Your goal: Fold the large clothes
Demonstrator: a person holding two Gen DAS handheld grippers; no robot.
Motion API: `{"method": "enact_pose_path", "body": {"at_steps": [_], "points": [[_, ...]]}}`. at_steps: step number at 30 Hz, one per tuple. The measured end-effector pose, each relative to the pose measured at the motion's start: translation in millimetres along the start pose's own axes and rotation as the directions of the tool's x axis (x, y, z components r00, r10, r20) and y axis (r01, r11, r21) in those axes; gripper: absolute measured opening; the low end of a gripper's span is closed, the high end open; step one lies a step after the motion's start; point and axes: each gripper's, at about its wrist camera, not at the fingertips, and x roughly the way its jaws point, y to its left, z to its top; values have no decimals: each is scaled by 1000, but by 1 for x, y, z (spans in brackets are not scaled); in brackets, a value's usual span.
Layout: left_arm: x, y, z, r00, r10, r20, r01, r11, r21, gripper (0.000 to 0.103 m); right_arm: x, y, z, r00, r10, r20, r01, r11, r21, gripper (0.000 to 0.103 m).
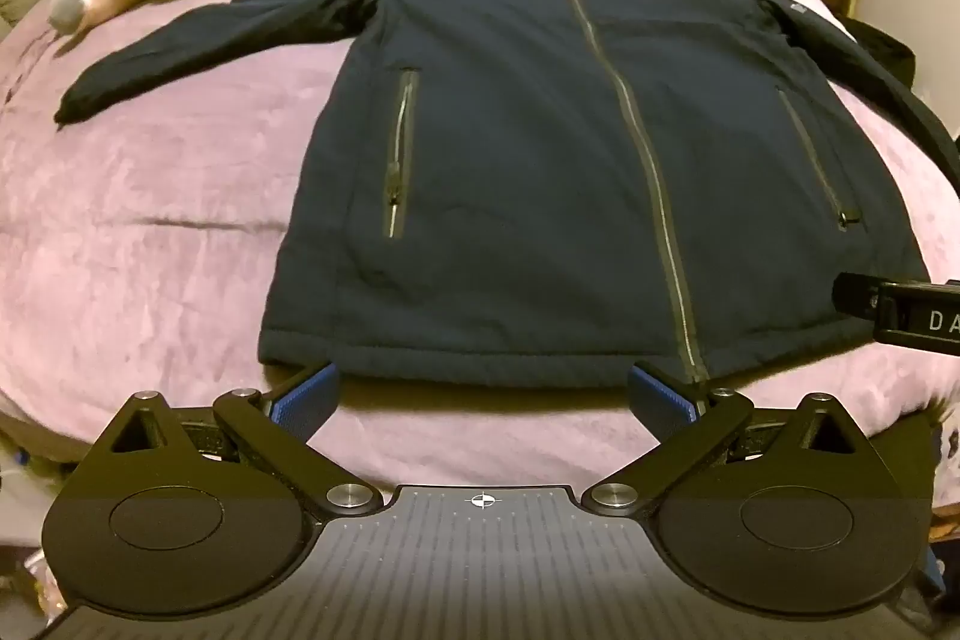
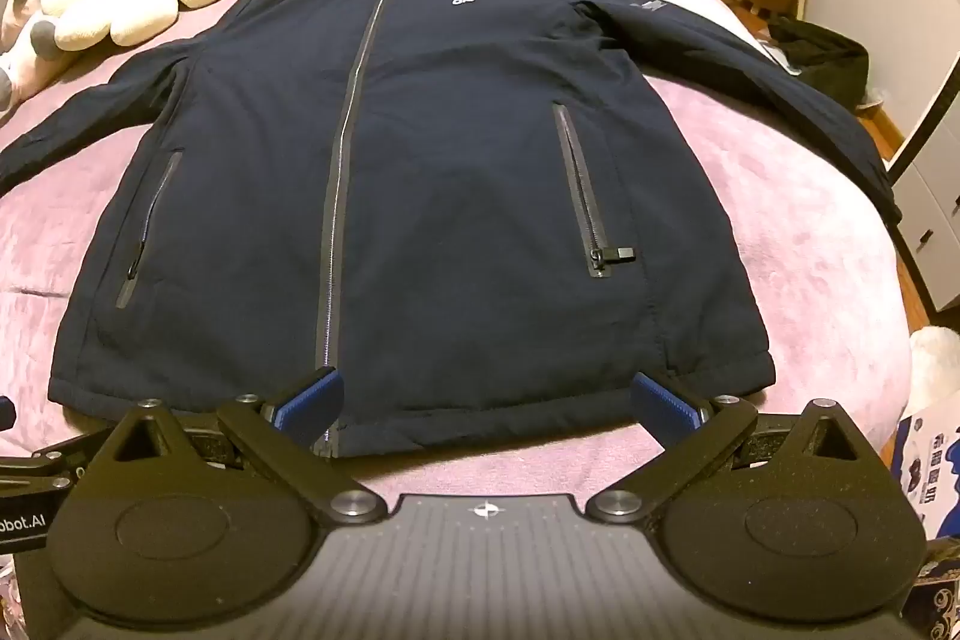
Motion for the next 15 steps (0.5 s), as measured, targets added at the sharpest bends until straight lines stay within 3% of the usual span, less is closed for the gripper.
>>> {"method": "enact_pose_path", "body": {"at_steps": [15], "points": [[-3, 2, 0, 1000, -15, -10, 15, 1000, -10, 103, -1, -3, -1, 1000, -3, 14, 3, 1000, 0, 102]]}}
